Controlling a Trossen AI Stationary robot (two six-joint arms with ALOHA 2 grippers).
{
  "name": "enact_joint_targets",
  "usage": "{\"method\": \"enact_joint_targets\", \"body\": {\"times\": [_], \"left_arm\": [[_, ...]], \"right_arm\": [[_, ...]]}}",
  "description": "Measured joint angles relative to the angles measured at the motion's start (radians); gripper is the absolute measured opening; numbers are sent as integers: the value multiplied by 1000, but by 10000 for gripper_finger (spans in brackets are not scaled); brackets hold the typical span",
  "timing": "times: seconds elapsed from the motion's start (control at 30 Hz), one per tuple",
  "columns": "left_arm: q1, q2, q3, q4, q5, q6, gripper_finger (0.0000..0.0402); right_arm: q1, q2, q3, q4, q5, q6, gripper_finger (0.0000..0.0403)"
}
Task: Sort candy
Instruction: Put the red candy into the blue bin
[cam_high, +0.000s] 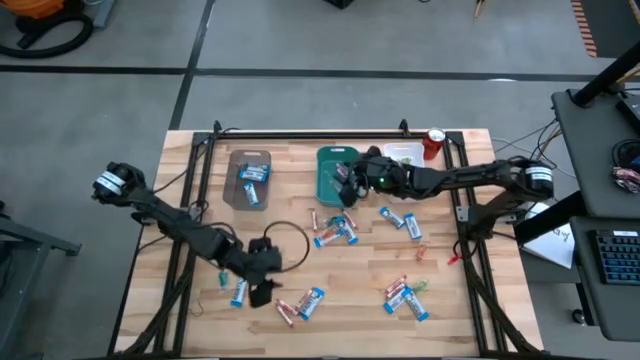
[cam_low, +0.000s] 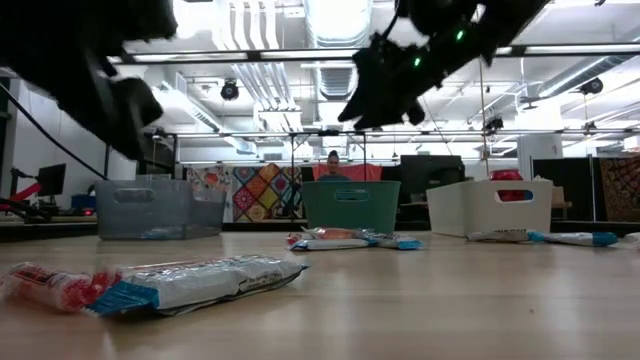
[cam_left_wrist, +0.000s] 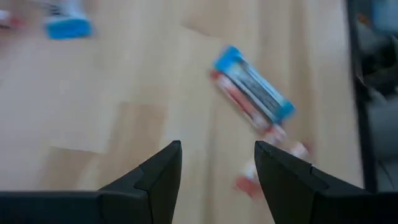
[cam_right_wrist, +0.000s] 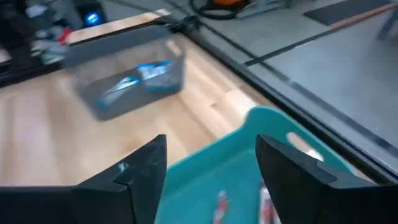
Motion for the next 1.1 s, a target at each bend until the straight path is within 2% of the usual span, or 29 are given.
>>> {"method": "enact_joint_targets", "body": {"times": [0.17, 0.4, 0.63, 0.87, 1.1], "left_arm": [[-76, 2, 14, 39, 7, 4, 185], [-158, 76, 14, 152, -94, 3, 185], [-259, 147, 37, 166, -98, -31, 185], [-333, 213, 122, 142, -92, -27, 171], [-339, 292, 138, 128, -93, -20, 158]], "right_arm": [[94, -69, 25, -128, -8, 5, 243], [260, -127, 25, -143, -9, 10, 238], [385, -128, 24, -147, -7, 57, 238], [433, -128, 23, -146, 38, 79, 238], [434, -128, 23, -150, 38, 94, 238]]}}
